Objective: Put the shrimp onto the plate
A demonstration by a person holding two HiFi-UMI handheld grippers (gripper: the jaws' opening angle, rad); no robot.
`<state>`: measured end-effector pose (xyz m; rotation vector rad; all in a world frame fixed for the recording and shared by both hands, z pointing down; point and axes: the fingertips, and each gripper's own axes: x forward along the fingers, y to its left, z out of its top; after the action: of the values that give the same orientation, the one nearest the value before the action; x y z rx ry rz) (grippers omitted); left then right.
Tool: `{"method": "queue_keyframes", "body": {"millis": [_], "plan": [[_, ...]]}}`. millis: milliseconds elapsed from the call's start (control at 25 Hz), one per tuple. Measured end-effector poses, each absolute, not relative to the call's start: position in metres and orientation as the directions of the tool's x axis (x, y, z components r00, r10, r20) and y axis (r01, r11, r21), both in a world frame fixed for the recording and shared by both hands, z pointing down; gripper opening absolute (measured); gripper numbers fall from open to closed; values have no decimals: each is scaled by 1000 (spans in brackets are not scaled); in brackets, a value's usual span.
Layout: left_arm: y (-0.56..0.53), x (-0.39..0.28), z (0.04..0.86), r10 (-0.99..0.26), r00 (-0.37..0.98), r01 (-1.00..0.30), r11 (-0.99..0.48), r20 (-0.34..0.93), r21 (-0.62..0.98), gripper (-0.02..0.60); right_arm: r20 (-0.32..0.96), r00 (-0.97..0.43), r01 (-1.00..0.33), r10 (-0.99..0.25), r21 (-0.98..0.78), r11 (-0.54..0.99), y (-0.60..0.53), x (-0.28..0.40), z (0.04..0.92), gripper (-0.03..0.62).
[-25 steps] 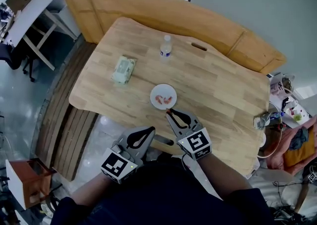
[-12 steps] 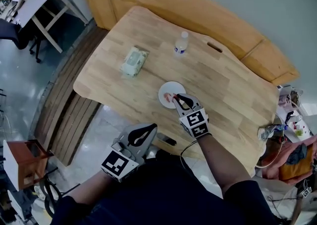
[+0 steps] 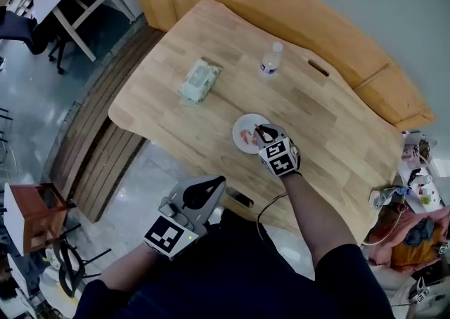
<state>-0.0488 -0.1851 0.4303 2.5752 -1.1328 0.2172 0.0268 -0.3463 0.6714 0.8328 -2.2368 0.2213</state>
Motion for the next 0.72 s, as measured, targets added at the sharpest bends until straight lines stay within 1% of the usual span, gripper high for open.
{"method": "queue_keyframes", "body": {"millis": [440,720], "plan": [[-192,-52,437,-707,652,-758,-609,275,234,4,804,-441,-594,-400,72,801,-366,30,734,63],[-191,-53,443,-708,647,-763,-600,285,242,5,827,-424,-578,-369,67,813,-371,28,747,63]]}}
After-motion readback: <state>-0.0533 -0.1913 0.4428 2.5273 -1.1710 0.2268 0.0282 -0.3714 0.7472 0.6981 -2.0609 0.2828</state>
